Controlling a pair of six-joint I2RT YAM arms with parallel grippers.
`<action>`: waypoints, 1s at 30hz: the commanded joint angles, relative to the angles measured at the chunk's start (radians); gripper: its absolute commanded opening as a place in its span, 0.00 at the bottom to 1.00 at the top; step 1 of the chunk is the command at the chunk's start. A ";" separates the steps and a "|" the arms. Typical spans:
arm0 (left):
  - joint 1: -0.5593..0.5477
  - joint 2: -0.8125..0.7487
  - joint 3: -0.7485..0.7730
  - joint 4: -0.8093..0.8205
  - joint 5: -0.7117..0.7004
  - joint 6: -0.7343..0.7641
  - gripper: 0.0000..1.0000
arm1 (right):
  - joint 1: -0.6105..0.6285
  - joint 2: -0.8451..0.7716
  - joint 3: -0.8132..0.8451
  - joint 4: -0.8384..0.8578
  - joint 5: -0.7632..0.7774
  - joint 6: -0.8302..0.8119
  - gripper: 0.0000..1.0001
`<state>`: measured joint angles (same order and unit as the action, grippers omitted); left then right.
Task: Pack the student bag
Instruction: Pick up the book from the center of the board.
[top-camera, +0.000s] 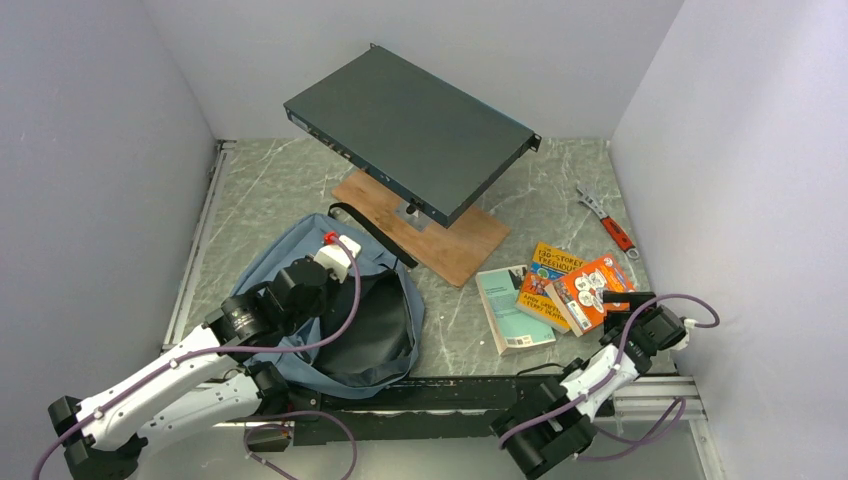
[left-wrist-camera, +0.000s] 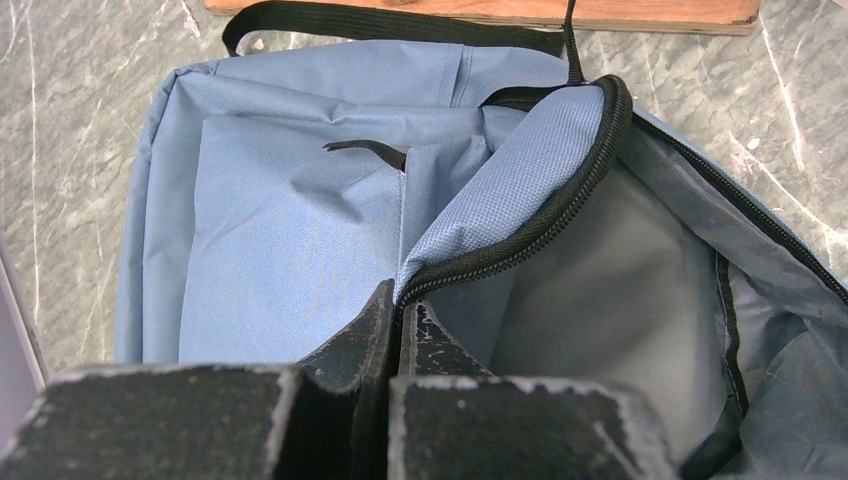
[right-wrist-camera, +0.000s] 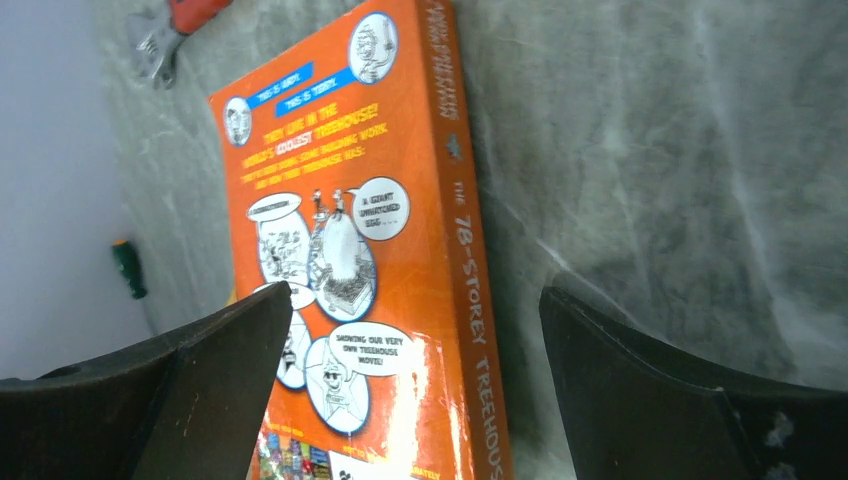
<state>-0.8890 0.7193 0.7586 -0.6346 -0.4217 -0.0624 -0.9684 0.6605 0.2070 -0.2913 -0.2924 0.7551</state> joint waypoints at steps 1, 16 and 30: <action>0.012 -0.014 0.006 0.081 0.012 0.018 0.00 | -0.057 0.013 -0.072 0.152 -0.202 0.047 0.95; 0.027 -0.010 0.006 0.084 0.036 0.016 0.00 | -0.161 -0.062 -0.187 0.325 -0.367 0.026 0.51; 0.038 -0.006 0.008 0.085 0.054 0.014 0.00 | -0.154 -0.063 0.045 0.076 -0.294 -0.125 0.07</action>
<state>-0.8604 0.7235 0.7570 -0.6315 -0.3782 -0.0624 -1.1286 0.5938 0.1089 -0.1280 -0.6258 0.7361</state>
